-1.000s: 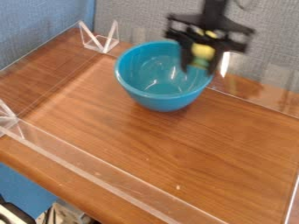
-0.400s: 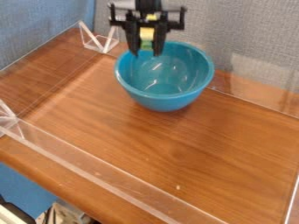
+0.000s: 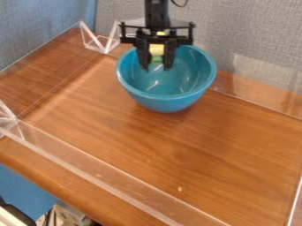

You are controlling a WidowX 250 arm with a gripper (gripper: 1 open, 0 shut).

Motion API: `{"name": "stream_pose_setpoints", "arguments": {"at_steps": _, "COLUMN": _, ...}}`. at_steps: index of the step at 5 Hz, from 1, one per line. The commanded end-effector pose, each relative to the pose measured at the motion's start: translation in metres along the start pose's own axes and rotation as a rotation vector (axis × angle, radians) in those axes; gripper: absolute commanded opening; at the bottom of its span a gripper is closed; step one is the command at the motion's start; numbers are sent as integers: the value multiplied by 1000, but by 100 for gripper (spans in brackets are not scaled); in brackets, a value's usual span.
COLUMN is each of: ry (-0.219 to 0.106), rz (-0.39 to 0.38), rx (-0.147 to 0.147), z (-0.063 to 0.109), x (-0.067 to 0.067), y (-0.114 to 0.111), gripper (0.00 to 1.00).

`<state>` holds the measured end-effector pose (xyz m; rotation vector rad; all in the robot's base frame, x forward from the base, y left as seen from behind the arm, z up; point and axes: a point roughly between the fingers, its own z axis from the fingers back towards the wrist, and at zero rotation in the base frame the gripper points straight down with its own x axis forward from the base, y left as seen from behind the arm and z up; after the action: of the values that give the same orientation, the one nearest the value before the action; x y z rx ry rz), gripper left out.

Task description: Put the yellow object in the blue bowl

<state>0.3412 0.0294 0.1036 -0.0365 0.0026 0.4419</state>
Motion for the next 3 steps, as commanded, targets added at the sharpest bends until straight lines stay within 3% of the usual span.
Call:
{"name": "stream_pose_setpoints", "arguments": {"at_steps": 1, "ry": -89, "rz": 6, "rx": -35, "z": 22, "x": -3, "y": -9, "gripper": 100}}
{"name": "stream_pose_setpoints", "arguments": {"at_steps": 2, "ry": -112, "rz": -44, "rx": -38, "z": 39, "x": -9, "y": -6, "gripper": 0}}
{"name": "stream_pose_setpoints", "arguments": {"at_steps": 3, "ry": -122, "rz": -116, "rx": -48, "z": 58, "x": -13, "y": -3, "gripper": 0}}
